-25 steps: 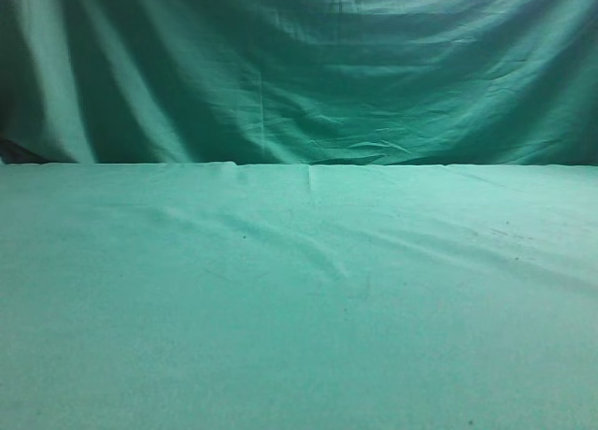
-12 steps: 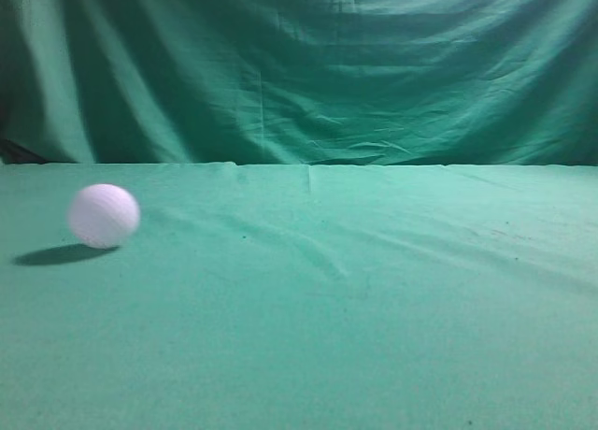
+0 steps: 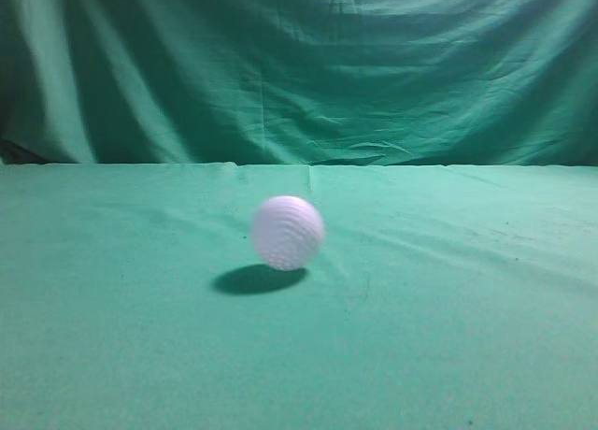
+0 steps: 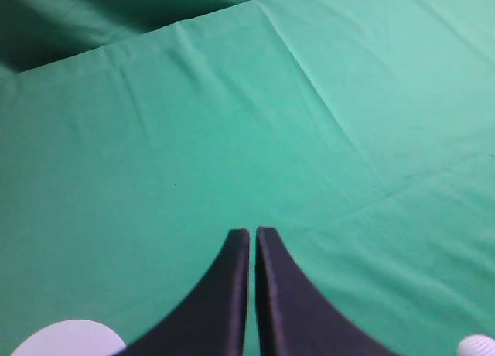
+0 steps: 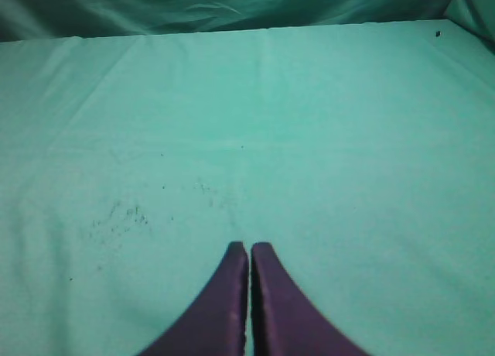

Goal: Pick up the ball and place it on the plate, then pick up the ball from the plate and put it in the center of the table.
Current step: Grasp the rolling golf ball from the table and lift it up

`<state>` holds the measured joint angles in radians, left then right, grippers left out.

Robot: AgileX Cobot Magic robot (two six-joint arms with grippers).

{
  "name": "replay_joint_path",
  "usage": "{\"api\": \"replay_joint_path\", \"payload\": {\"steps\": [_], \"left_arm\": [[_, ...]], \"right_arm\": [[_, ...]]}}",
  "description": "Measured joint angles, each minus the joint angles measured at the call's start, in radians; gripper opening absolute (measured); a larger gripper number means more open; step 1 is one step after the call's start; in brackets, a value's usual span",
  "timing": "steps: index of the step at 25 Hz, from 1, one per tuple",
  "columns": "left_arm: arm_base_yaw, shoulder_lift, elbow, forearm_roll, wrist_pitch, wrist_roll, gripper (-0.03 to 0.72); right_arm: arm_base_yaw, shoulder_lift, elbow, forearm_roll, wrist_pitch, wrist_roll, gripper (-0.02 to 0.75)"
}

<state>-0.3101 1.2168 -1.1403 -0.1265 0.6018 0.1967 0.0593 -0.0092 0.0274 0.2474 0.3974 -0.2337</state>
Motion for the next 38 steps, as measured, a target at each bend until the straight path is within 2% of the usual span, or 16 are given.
{"api": "replay_joint_path", "payload": {"steps": [5,13,20,26,30,33,38], "left_arm": [[-0.041,-0.158,0.189,-0.010,-0.072,0.007,0.000],[-0.045,-0.466,0.513,-0.010,-0.272,0.007,0.000],[-0.045,-0.672,0.677,-0.010,-0.295,0.009,0.000],[-0.045,-0.720,0.738,-0.006,-0.295,0.009,0.000],[-0.045,-0.721,0.742,0.018,-0.295,0.009,0.000],[-0.045,-0.722,0.742,0.032,-0.295,0.009,0.000],[-0.045,-0.722,0.742,0.038,-0.295,0.009,0.000]], "right_arm": [[0.000,0.000,0.000,0.000,0.000,0.000,0.000],[0.000,0.000,0.000,0.000,0.000,0.000,0.000],[0.000,0.000,0.000,0.000,-0.034,0.000,0.000],[0.000,0.000,0.000,0.014,-0.195,0.000,0.000],[0.000,0.000,0.000,0.170,-0.363,0.002,0.000],[0.000,0.000,0.000,0.221,-0.463,0.001,0.000],[0.000,0.003,-0.084,0.225,-0.362,-0.092,0.000]]}}
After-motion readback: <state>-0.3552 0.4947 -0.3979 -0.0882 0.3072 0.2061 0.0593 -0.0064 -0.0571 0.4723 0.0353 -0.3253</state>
